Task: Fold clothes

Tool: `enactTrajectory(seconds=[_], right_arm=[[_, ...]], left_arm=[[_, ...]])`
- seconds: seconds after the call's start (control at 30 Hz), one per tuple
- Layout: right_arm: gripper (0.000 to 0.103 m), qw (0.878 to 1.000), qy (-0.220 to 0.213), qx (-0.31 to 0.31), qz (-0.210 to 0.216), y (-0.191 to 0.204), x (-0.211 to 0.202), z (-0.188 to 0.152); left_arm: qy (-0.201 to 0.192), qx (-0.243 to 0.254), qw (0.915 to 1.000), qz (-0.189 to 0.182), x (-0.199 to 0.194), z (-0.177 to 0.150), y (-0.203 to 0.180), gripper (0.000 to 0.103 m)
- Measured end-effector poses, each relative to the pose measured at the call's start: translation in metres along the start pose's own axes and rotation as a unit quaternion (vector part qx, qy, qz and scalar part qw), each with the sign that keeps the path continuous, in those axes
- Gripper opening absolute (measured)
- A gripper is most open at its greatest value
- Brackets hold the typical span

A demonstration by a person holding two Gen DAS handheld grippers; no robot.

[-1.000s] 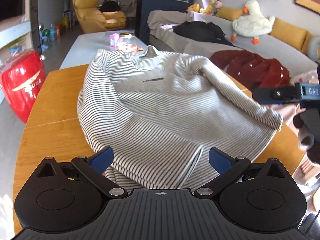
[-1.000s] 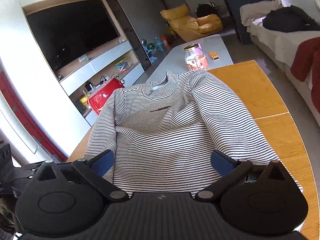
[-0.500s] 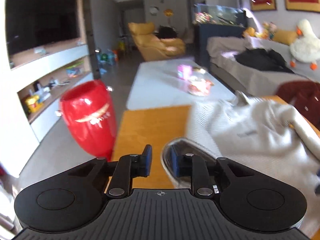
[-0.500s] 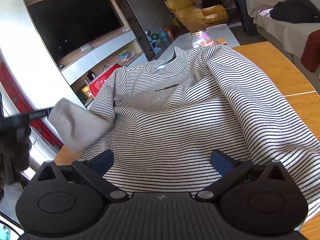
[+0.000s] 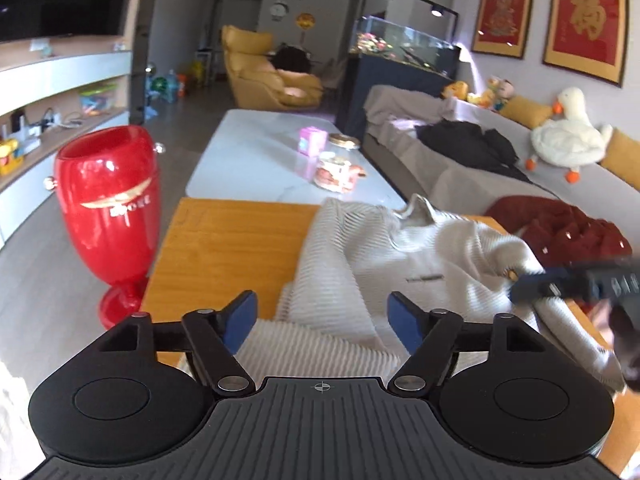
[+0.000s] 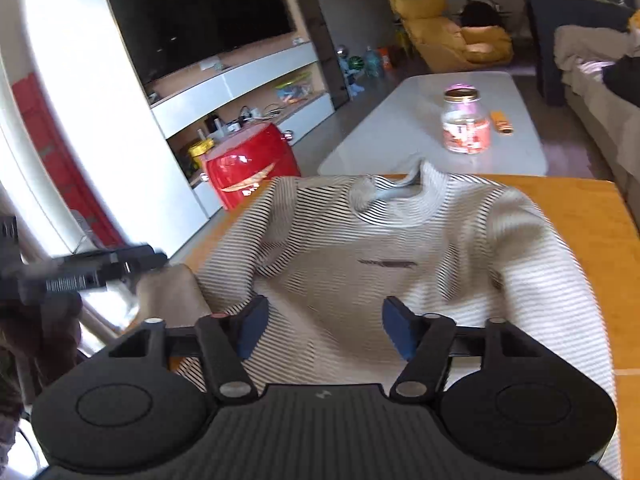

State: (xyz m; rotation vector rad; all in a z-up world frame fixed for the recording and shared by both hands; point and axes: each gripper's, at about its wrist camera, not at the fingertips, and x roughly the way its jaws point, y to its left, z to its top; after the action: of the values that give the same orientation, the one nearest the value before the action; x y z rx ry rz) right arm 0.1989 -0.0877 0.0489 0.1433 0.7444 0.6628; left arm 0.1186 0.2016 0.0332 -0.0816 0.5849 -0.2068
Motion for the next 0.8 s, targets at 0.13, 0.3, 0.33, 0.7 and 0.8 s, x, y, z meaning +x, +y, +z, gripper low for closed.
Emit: enactTrajectory(seconds=[0.13,0.3,0.33,0.7,0.8], right_arm=[[0.055,0.998,0.031,-0.015,0.044,0.025,0.064,0.041],[0.039,0.987,0.134,0.009,0.086,0.044,0.158,0.063],[0.039,0.986,0.13,0.014,0.101,0.049,0.167,0.071],[0.05,0.999,0.002,-0.016,0.037,0.023,0.137,0.109],[0.051,0.991,-0.026,-0.102,-0.084,-0.002,0.092,0.09]], left_arm=[[0.03,0.066,0.9973,0.008,0.007,-0.027,-0.019,0.084],[0.018,0.048,0.9986,0.015,0.001,-0.029,-0.004,0.09],[0.011,0.04,0.999,0.014,-0.001,-0.027,-0.001,0.093],[-0.007,-0.009,0.9975,-0.069,0.007,-0.015,-0.003,0.098],[-0.002,-0.009,0.9944,-0.105,0.017,-0.015,-0.015,0.102]])
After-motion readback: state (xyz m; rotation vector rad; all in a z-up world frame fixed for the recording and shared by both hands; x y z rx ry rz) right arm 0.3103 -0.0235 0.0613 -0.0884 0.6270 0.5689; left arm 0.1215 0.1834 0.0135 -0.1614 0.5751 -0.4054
